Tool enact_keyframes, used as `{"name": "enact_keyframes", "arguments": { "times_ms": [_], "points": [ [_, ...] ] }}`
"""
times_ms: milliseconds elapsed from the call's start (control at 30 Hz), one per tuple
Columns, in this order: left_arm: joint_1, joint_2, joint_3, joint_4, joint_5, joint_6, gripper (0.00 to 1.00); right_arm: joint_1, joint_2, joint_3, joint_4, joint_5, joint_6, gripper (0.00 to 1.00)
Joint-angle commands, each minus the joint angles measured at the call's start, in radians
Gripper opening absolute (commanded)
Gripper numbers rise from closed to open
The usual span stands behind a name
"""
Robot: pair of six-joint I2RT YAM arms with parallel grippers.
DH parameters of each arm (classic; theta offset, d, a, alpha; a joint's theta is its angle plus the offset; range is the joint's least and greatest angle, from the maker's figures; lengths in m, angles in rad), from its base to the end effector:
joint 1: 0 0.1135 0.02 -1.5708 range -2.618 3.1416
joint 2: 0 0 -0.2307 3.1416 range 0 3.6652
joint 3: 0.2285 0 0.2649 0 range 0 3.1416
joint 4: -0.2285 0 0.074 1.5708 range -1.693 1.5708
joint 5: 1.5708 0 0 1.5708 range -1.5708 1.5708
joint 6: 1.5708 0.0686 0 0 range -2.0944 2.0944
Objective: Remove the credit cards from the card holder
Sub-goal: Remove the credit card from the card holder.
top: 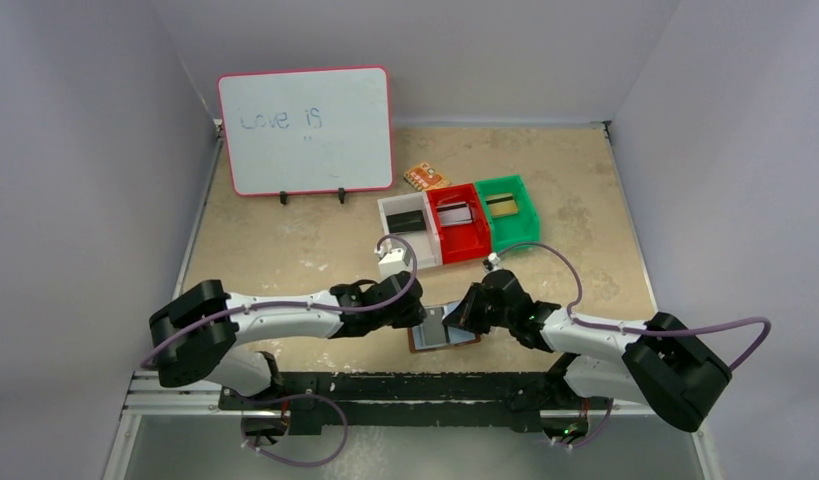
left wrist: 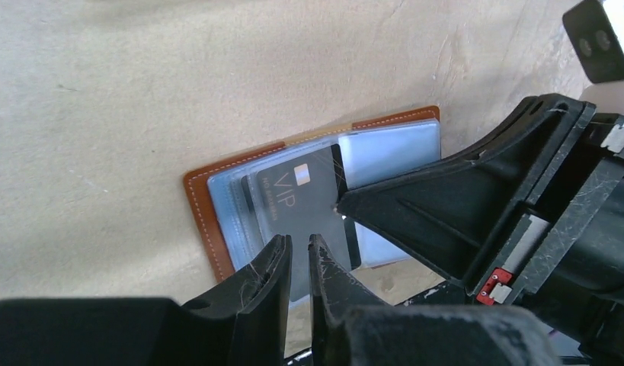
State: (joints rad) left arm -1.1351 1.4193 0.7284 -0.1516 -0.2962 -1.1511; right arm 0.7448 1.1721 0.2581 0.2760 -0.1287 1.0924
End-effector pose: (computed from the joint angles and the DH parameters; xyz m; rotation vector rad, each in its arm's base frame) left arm 0.1512 -0.2773 0.1192 -0.1614 2.4874 -0.7091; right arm 0.1775 0.1757 0.0738 0.3463 2.4333 1.0790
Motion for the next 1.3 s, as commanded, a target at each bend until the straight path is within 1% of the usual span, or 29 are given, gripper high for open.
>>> {"name": "enact_keyframes", "arguments": {
  "times_ms": [0, 167, 333, 600, 933, 1267],
  "points": [
    [-0.005, 0.049, 0.025, 0.071, 0.057, 0.004, 0.14, -0.006, 0.011, -0.008, -0.055, 0.038, -0.009, 0.02],
    [-0.005, 0.122, 0.017, 0.051, 0.083, -0.015, 0.12, -0.005, -0.003, -0.013, -0.064, 0.044, -0.004, 0.03],
    [-0.006, 0.159, 0.015, 0.026, 0.078, -0.007, 0.1, -0.005, -0.02, -0.001, -0.092, 0.056, -0.005, 0.04],
    [-0.012, 0.154, 0.015, -0.068, 0.01, 0.001, 0.06, -0.007, -0.065, 0.009, -0.144, 0.084, -0.007, 0.05],
    [-0.016, 0.162, 0.016, -0.087, -0.016, 0.011, 0.04, -0.007, -0.08, 0.029, -0.214, 0.131, -0.004, 0.04],
    [-0.025, 0.172, 0.025, -0.101, -0.031, 0.019, 0.03, -0.007, -0.138, 0.025, -0.272, 0.178, 0.013, 0.06]
  ]
}}
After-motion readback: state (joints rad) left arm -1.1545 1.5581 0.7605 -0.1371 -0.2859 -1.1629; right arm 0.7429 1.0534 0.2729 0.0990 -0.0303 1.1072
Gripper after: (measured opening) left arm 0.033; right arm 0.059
